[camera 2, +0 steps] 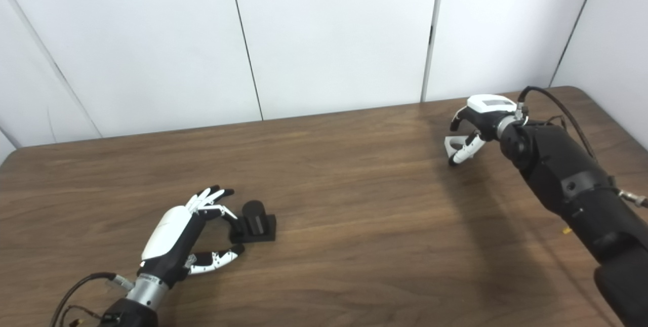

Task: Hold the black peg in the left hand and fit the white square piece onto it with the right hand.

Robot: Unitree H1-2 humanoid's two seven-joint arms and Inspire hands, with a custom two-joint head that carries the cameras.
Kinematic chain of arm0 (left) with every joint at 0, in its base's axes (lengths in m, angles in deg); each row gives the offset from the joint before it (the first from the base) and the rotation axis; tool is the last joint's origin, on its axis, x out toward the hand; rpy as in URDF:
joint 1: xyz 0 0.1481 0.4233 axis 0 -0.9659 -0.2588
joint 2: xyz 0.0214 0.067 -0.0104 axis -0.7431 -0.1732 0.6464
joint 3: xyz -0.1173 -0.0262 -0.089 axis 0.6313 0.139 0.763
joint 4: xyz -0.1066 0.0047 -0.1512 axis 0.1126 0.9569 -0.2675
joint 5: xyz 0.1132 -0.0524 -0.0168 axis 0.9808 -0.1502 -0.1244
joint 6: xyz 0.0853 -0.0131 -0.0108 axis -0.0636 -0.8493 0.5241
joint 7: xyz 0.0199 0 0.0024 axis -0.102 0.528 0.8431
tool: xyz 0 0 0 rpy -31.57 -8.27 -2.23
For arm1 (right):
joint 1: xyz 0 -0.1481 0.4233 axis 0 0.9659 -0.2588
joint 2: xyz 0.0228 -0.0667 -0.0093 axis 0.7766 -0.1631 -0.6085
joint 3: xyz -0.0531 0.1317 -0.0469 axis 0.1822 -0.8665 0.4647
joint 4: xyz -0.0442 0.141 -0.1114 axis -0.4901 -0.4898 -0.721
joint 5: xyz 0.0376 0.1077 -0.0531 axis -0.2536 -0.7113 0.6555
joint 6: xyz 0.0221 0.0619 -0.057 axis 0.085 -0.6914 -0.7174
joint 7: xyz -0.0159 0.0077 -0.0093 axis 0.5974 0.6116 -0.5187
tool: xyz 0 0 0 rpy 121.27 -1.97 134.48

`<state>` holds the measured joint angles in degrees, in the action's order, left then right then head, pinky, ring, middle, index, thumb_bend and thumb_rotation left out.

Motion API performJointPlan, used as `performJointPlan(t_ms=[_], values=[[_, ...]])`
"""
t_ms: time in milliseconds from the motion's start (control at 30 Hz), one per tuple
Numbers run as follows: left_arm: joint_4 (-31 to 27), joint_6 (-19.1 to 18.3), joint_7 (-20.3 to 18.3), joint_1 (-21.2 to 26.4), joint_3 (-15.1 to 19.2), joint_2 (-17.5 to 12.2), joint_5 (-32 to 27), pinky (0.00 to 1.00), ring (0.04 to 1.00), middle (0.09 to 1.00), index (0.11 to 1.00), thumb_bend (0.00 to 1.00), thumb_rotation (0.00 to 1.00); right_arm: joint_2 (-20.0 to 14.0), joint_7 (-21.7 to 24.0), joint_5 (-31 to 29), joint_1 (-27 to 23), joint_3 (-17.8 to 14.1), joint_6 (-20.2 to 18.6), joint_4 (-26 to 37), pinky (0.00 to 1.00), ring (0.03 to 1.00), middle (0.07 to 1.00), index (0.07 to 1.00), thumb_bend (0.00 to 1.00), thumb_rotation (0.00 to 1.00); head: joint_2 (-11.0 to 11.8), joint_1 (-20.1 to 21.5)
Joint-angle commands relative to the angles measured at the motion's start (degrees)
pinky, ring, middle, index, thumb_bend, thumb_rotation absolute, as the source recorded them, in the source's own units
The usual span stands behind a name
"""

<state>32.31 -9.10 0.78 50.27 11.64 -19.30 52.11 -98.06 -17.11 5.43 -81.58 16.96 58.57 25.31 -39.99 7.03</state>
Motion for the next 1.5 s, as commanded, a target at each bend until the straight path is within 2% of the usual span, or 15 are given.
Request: performJointPlan(t_ms=[0, 600, 833, 1000, 1100, 1133, 1167, 1467], values=[[-0.97, 0.5, 0.29, 1.67, 0.52, -0.95, -0.17, 1.0, 0.983, 0.913, 0.484, 0.52, 0.06, -3.33, 1.83, 2.97, 0.96, 0.96, -2.3, -0.64, 0.82, 0.914, 0.91, 0.756, 0.72, 0.23, -0.03, 0.02], [-1.56, 0.08, -0.22, 1.56, 0.51, -1.12, -0.08, 1.0, 0.983, 0.915, 0.484, 0.52, 0.07, -4.18, 3.4, 2.1, 2.01, 0.67, -3.68, 0.92, 0.81, 0.911, 0.91, 0.746, 0.74, 0.2, -0.4, 0.0], [-1.62, 0.07, -0.12, 1.58, 0.42, -0.96, 0.04, 1.0, 0.981, 0.914, 0.484, 0.52, 0.06, -3.51, -0.52, 0.59, 3.49, -0.71, -0.11, 0.69, 0.85, 0.905, 0.88, 0.649, 0.71, 0.15, -0.42, -0.28], [-1.69, -0.14, -0.2, 1.63, 0.38, -0.95, 0.28, 1.0, 0.978, 0.914, 0.484, 0.52, 0.07, -2.93, -2.16, 0.65, 3.78, -0.59, 0.76, 0.4, 0.86, 0.905, 0.878, 0.647, 0.71, 0.17, -0.52, -0.65], [-1.87, -0.28, -0.21, 1.56, 0.42, -0.81, 0.2, 1.0, 0.979, 0.914, 0.484, 0.52, 0.06, -2.48, -3.93, 0.09, 4.0, -1.1, 1.66, -0.3, 0.86, 0.895, 0.871, 0.628, 0.71, 0.15, -0.54, -0.77], [-1.91, -0.27, -0.22, 1.54, 0.43, -0.77, 0.13, 1.0, 0.979, 0.913, 0.484, 0.52, 0.06, -2.33, -4.84, 0.18, 4.02, -1.12, 2.02, -0.73, 0.84, 0.879, 0.857, 0.528, 0.57, 0.14, -0.62, -0.84], [-1.88, -0.19, -0.19, 1.54, 0.42, -0.76, 0.06, 1.0, 0.979, 0.913, 0.484, 0.52, 0.06, -2.22, -5.62, 0.36, 4.03, -1.07, 2.34, -1.09, 0.84, 0.874, 0.851, 0.511, 0.55, 0.14, -0.62, -0.84], [-2.03, -0.14, -0.36, 1.51, 0.3, -0.7, -0.08, 1.0, 0.985, 0.916, 0.484, 0.52, 0.06, -1.6, -10.94, 1.2, 4.24, -0.25, 4.88, -3.16, 0.83, 0.849, 0.807, 0.487, 0.52, 0.14, -0.7, -1.23]])
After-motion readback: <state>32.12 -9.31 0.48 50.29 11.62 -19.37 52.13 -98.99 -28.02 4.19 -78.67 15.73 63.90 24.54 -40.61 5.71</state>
